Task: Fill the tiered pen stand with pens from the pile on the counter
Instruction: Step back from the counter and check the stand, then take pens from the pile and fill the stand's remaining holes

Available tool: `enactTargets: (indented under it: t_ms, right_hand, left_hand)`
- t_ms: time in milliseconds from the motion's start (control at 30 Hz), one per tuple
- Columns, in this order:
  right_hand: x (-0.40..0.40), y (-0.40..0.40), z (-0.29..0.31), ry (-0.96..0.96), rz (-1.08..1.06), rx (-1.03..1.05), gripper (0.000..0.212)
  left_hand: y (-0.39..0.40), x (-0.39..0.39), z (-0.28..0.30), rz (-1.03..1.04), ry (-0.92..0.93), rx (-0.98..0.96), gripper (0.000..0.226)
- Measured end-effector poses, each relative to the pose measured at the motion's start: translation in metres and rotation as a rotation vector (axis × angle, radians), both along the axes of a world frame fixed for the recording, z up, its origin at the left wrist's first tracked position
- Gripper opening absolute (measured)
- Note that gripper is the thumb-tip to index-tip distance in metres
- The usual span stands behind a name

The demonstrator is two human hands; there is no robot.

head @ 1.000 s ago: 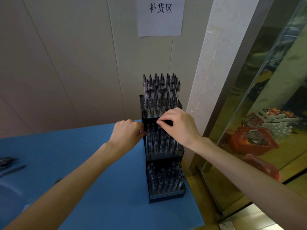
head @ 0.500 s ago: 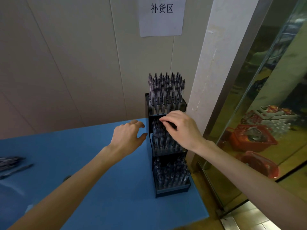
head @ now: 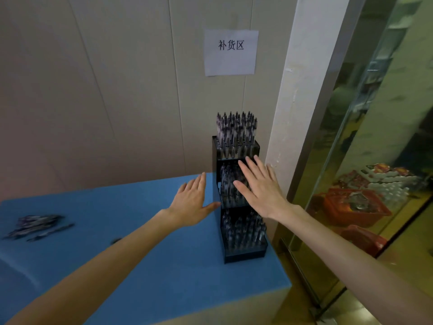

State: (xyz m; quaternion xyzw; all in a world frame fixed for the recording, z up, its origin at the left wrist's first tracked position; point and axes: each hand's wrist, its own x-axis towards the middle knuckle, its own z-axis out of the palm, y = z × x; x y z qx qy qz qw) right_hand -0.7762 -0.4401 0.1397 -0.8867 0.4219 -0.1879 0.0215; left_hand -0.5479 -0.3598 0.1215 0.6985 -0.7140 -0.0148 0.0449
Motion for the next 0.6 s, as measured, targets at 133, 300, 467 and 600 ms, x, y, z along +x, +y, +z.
enactTargets:
  t_ms: [133,300,467,600]
  right_hand:
    - [0.007,0.032,-0.021,0.106,0.020,-0.137,0.083]
    - [0.050,0.102,-0.072,0.033,0.116,-0.184,0.077]
    - [0.125,0.178,-0.124,0.108,0.204,0.055,0.078]
    - [0.182,0.215,-0.133,0.178,0.299,0.167,0.078]
  left_hand:
    - [0.053,0.004,-0.015,-0.021,-0.011,0.006,0.100]
    - [0.140,0.033,-0.058,0.192,0.075,0.138,0.092]
    - [0.242,0.095,-0.096,0.419,0.108,0.313,0.090]
    - [0.309,0.151,-0.109,0.562,0.091,0.411,0.084]
